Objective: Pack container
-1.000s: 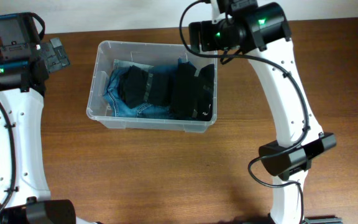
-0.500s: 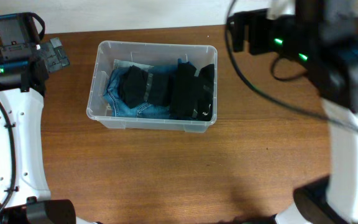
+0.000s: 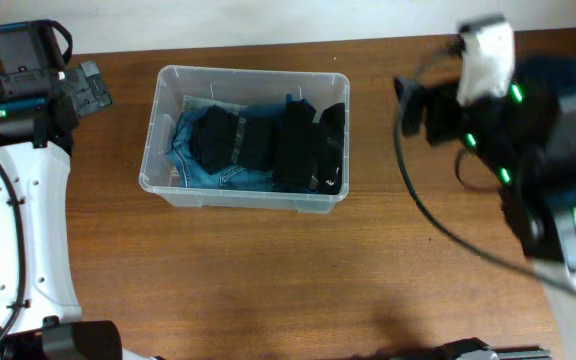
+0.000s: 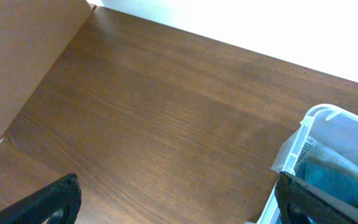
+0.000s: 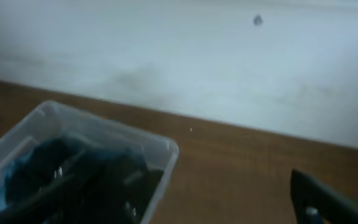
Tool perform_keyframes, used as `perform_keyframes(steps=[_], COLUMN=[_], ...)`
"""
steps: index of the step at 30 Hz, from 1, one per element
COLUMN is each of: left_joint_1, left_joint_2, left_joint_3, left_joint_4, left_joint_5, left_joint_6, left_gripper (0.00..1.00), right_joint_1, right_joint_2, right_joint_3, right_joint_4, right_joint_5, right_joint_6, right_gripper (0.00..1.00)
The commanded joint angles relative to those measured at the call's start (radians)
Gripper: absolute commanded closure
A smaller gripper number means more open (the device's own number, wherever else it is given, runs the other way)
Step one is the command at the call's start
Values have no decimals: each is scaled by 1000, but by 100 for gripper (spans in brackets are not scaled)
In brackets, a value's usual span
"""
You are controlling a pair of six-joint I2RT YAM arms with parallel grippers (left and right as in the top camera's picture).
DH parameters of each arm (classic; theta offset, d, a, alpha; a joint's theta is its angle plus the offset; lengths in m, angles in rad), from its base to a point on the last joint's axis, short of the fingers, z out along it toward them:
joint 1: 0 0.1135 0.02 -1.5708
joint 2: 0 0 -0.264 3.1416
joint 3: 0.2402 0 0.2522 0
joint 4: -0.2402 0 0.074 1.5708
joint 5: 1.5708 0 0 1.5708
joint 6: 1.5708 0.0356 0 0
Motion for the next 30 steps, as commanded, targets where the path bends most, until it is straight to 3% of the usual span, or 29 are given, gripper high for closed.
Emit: perform_keyframes(steps=[1,5,11,17,22,30], left_joint_1=[3,3,3,3,3,3], left_joint_2=[7,7,7,7,7,7], left_joint_3=[11,11,11,11,11,11], left_joint_4=[2,2,2,2,2,2], left_joint_5=[-13,-13,-13,-13,-13,-13], left_joint_6=[-2,-2,-2,-2,-2,-2], left_gripper=[0,0,1,0,1,1], right_joint_1=[-66,-120,-174,-174,-174,-174], right_joint_2=[-179,-367,-713,-966,-1074,-1140], right_joint_3=[-206,-466,-965,-1275,-1414,-1479], right_joint_4=[79,178,458,571,571,573], right_joint_5=[-67,-67,-66,-64,-54,-29], right_joint_6=[-6,-6,-6,-6,-6,-6], right_gripper=[2,2,2,2,2,2])
